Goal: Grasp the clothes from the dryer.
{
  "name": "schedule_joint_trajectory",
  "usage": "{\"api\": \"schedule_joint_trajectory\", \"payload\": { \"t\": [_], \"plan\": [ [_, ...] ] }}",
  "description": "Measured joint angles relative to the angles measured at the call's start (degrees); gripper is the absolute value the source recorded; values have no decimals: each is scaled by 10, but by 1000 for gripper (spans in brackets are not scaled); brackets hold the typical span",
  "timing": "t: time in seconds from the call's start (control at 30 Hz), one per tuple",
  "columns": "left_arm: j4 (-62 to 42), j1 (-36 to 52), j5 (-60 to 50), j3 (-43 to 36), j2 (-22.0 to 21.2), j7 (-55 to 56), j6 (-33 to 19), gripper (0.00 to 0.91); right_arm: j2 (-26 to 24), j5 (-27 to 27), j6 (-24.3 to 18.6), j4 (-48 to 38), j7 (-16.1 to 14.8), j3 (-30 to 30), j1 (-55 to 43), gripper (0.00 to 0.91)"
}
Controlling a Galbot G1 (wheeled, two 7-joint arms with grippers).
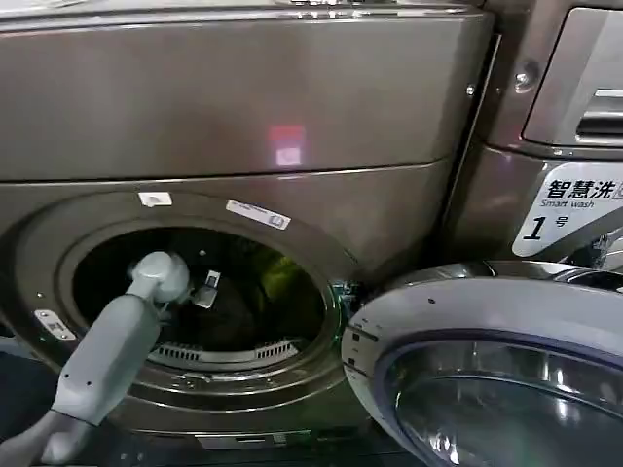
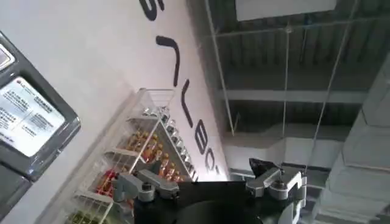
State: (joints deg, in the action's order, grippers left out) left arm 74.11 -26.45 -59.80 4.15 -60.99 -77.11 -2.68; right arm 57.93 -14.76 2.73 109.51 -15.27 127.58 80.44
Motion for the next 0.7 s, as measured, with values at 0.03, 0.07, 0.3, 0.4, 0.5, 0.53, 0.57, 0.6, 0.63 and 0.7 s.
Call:
{"api": "schedule_joint_trajectory", "payload": {
  "t": [0.03, 0.07, 0.3, 0.4, 0.5, 0.53, 0.57, 0.6, 0.63, 0.7],
  "plan": [
    [0, 0, 0, 0, 0, 0, 0, 387, 0, 0, 0, 0, 0, 0, 0, 907],
    [0, 0, 0, 0, 0, 0, 0, 284, 0, 0, 0, 0, 0, 0, 0, 907],
    [0, -3, 3, 2, 0, -1, -2, 102, -3, 0, 0, -1, 0, 1, 1, 907],
    [-5, -4, 5, 3, 0, -1, -2, 91, -3, 0, 0, -1, 0, 1, 1, 907],
    [-5, -5, 6, 4, 0, -1, -2, 68, -3, 0, 0, -2, 0, 1, 2, 907],
    [-5, -6, 6, 5, 0, -1, -2, 68, -4, 0, 0, -2, 0, 1, 2, 907],
    [-5, -7, 6, 6, 0, -1, -2, 57, -4, 0, 0, -3, 0, 1, 3, 907],
    [-5, -8, 7, 7, 0, -1, -2, 57, -4, 0, 0, -3, 0, 2, 3, 907],
    [-5, -9, 7, 8, 0, -1, -2, 57, -4, 0, 0, -3, 0, 2, 3, 907],
    [-5, -10, 9, 9, 0, -1, 0, 46, -4, -1, 0, -4, 0, 2, 3, 907]
  ]
}}
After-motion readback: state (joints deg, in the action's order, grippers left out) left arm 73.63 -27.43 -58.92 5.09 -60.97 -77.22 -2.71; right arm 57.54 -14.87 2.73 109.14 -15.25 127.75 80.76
